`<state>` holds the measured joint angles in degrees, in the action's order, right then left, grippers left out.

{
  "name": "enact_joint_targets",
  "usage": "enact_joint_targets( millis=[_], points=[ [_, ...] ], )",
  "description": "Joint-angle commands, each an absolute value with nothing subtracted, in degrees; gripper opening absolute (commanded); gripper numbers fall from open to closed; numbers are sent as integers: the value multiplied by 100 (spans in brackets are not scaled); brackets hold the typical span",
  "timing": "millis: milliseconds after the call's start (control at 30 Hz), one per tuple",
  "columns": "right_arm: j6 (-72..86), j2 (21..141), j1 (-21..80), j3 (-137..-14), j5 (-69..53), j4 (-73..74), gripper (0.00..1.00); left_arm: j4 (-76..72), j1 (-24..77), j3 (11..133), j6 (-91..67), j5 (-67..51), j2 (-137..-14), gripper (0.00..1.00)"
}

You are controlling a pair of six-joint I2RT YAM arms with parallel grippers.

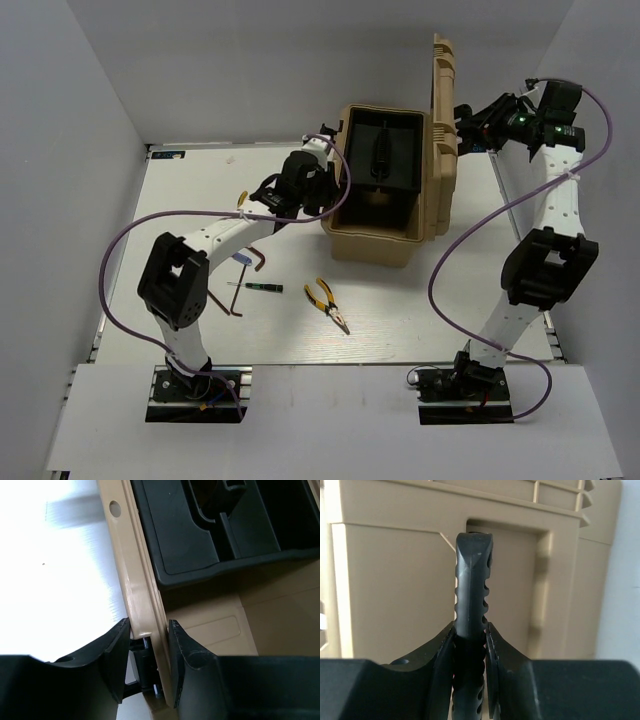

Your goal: Sort the tools into containers

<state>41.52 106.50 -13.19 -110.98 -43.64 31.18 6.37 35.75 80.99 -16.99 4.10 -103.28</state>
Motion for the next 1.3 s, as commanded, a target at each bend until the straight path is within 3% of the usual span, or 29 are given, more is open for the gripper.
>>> enact_joint_targets(
  millis=[0,300,767,833,933,1100,1267],
  points=[
    [3359,9993,-1661,-11698,-4307,2865,0,1529,3393,7682,-1520,826,-10038,37],
    [2716,10020,-1881,-11602,-4332,3366,0,1424,3393,7427,-1521,879,-9879,37],
    [2462,10177,-2215,-10924,-5502,2540,0,1371,3340,7207,-1679,879,-9773,37],
    [2347,10230,-2232,-11047,-5589,2750,26,1371,3340,7146,-1731,879,-9773,37],
    [1987,10371,-2250,-11285,-5713,3171,54,1371,3340,7093,-1731,879,-9721,37],
    [1451,10239,-2294,-11303,-5818,3559,68,1371,3340,7093,-1731,879,-9721,37],
    [572,9906,-2294,-11364,-5485,4113,68,1371,3340,7093,-1784,827,-9721,37]
  ],
)
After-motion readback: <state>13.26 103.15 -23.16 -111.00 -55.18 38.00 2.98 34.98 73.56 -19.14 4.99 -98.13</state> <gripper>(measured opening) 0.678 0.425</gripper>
